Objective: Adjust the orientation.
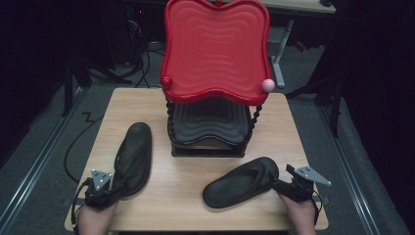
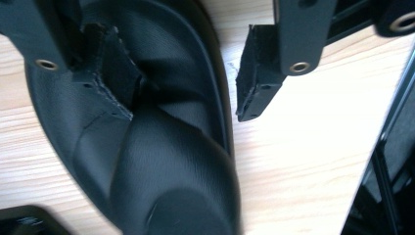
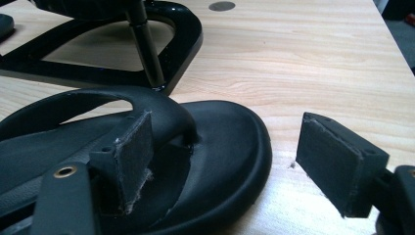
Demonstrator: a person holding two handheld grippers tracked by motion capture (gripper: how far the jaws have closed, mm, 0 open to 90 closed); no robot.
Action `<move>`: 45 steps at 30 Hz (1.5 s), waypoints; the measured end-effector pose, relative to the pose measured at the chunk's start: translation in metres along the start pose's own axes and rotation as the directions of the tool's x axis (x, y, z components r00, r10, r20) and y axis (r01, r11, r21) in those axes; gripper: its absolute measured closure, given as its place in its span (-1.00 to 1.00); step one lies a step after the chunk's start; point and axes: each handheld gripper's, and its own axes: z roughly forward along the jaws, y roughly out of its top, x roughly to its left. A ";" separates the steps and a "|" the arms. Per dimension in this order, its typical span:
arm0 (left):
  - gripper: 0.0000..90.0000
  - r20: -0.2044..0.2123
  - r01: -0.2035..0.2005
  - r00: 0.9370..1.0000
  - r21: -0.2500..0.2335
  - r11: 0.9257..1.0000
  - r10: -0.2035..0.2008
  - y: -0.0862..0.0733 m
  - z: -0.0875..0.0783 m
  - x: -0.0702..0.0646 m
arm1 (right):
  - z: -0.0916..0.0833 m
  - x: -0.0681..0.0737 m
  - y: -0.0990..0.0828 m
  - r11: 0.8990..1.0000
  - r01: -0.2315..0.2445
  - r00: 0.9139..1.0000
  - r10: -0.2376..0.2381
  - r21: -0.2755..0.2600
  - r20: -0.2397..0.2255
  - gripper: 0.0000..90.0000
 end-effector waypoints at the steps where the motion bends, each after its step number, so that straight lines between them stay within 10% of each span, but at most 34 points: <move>1: 0.04 -0.010 0.012 1.000 0.001 1.000 -0.012 0.000 0.001 0.005 | 0.000 -0.001 0.000 1.000 -0.011 1.000 0.011 0.002 0.000 -0.51; 8: 0.22 -0.015 0.019 1.000 -0.084 0.996 -0.020 0.003 -0.015 0.007 | -0.003 -0.005 -0.001 1.000 -0.024 1.000 0.024 -0.006 0.003 -0.49; 13: 0.22 0.114 -0.038 0.992 -0.143 0.989 0.055 0.010 -0.020 -0.021 | -0.002 -0.007 -0.001 0.999 -0.035 0.999 0.035 0.000 0.001 -0.48; 18: 0.20 0.141 -0.125 0.981 -0.082 0.989 0.135 0.011 0.003 -0.048 | -0.002 -0.006 -0.001 0.999 -0.036 0.999 0.036 0.003 -0.002 -0.47; 23: 0.19 0.085 -0.172 0.981 -0.048 0.984 0.175 0.016 0.021 -0.060 | 0.000 -0.004 -0.001 0.999 -0.031 1.000 0.031 0.012 -0.004 -0.47; 28: 0.70 0.038 -0.146 0.988 -0.058 0.988 0.149 0.013 0.021 -0.053 | 0.000 -0.004 -0.002 0.999 -0.033 0.999 0.033 0.015 -0.007 -0.46; 45: 0.75 0.115 -0.126 0.985 -0.046 0.991 0.131 -0.018 -0.021 -0.046 | -0.001 -0.009 0.007 0.998 -0.056 0.998 0.055 -0.025 -0.006 -0.43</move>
